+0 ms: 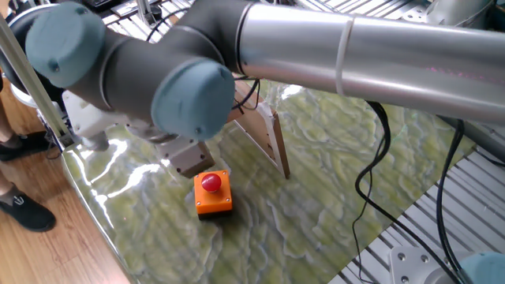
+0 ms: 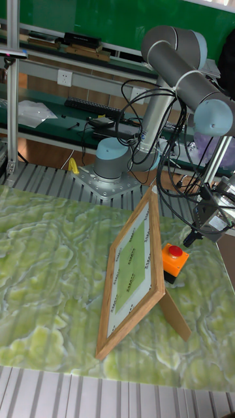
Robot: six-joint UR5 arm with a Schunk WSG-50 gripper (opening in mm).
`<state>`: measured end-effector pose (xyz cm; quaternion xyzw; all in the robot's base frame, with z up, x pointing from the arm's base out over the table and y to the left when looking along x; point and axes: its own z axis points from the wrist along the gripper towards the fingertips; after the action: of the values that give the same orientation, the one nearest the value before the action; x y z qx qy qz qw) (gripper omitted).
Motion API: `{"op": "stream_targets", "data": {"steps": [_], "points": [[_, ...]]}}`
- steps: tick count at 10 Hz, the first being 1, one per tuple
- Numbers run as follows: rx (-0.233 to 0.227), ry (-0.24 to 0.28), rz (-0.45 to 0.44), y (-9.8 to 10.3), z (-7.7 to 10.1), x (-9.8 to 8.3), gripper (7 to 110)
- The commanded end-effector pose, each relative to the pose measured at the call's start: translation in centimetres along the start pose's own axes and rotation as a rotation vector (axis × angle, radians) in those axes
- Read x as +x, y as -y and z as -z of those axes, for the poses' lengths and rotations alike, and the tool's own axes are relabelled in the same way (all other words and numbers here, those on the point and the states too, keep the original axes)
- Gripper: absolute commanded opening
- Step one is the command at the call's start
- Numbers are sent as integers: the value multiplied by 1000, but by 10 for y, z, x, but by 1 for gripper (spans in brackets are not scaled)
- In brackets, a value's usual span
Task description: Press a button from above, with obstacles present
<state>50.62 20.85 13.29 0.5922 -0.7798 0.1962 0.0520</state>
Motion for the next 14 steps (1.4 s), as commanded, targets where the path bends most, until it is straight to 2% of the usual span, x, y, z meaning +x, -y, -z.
{"op": "stream_targets", "data": {"steps": [1,2,3,4,6,7,8,10,13,14], "points": [[-116,90,-55,-33,0,-24,7],[-212,86,-13,-57,4,-23,7],[-258,66,71,-69,6,-15,7],[-230,74,102,-63,4,-17,7],[-229,128,169,-64,6,-28,7],[-196,126,207,-56,4,-27,7],[-166,84,234,-48,1,-17,7],[-119,54,279,-36,-1,-10,7],[-120,101,302,-38,0,-21,7],[-116,101,311,-38,-7,-19,7]]}}
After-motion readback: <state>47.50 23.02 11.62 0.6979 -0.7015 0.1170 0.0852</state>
